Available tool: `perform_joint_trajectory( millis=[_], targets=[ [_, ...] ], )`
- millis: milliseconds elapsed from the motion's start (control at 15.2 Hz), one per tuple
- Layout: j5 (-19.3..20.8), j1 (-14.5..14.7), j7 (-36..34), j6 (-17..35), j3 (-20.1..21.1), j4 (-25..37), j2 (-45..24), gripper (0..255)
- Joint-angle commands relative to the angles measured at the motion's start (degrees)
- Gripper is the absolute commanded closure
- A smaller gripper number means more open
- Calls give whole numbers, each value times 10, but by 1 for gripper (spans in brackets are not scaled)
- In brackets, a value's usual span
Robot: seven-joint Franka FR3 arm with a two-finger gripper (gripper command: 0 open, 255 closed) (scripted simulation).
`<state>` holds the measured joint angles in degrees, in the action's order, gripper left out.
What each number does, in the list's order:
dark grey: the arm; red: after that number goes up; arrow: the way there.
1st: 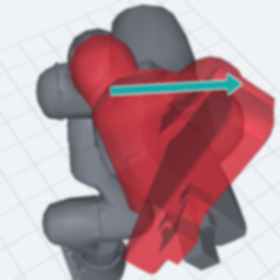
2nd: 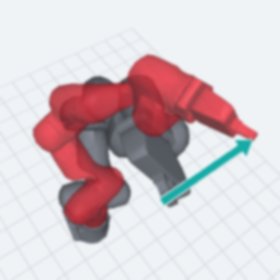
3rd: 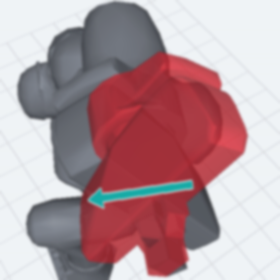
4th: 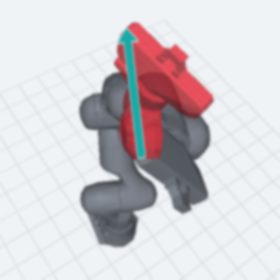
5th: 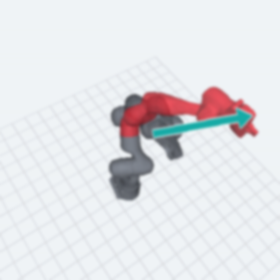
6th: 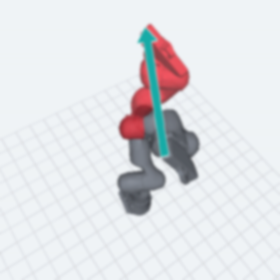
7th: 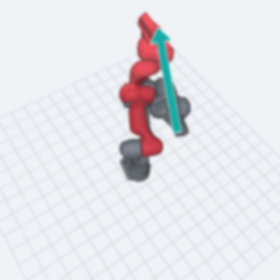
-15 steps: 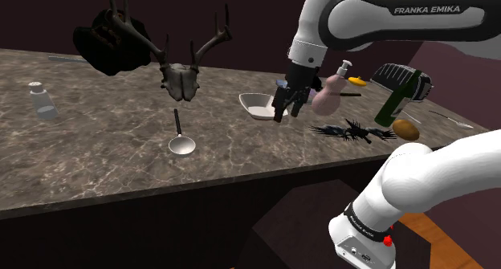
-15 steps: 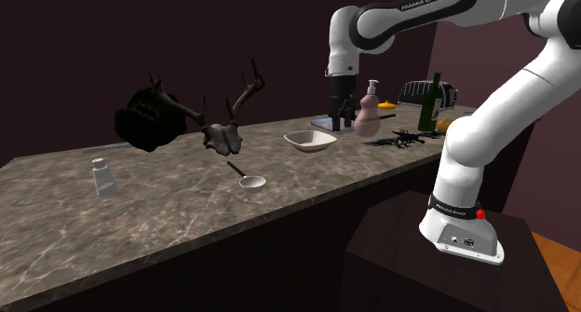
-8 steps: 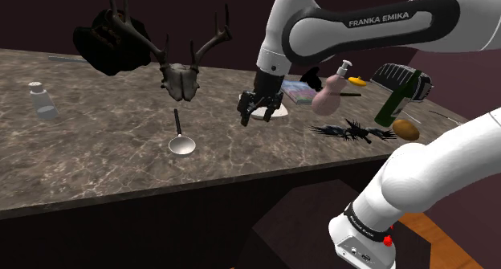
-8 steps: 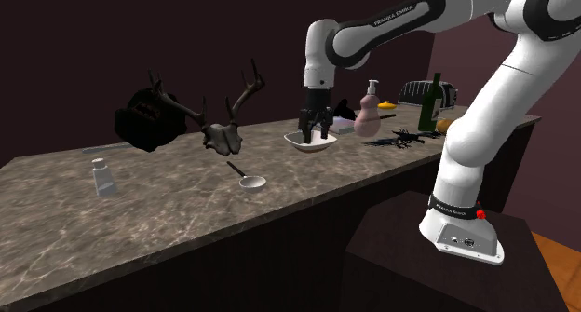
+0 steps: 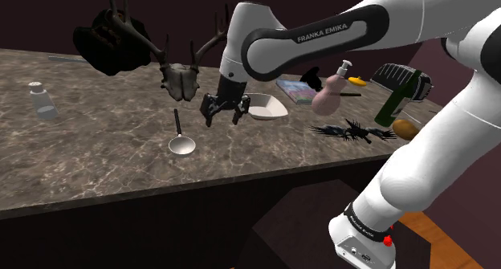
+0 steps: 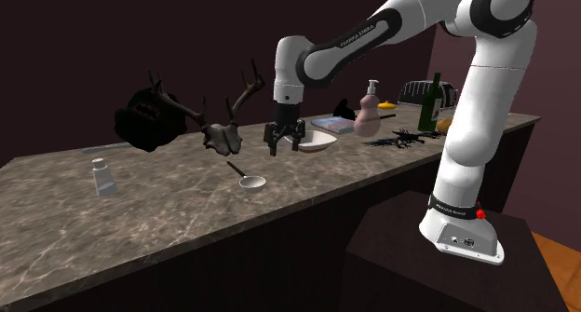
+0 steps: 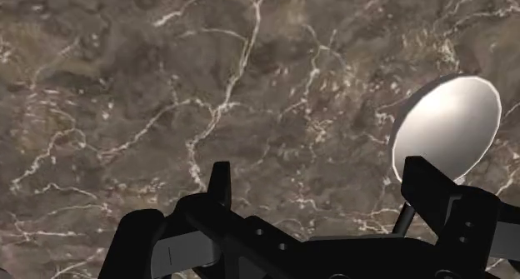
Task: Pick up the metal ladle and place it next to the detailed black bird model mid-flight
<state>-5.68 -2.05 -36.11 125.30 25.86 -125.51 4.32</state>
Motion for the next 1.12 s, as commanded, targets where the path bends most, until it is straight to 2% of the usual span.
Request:
perform_joint_trajectory(
  millis=[0, 264, 660, 1056],
  targets=[
    [31, 1, -46, 18, 9, 31, -43, 0],
    [104, 16, -136, 38, 10, 109, -137, 0],
    [195, 66, -243, 35, -22, 254, -273, 0],
    [208, 73, -252, 62, -30, 252, -299, 0]
  ],
)
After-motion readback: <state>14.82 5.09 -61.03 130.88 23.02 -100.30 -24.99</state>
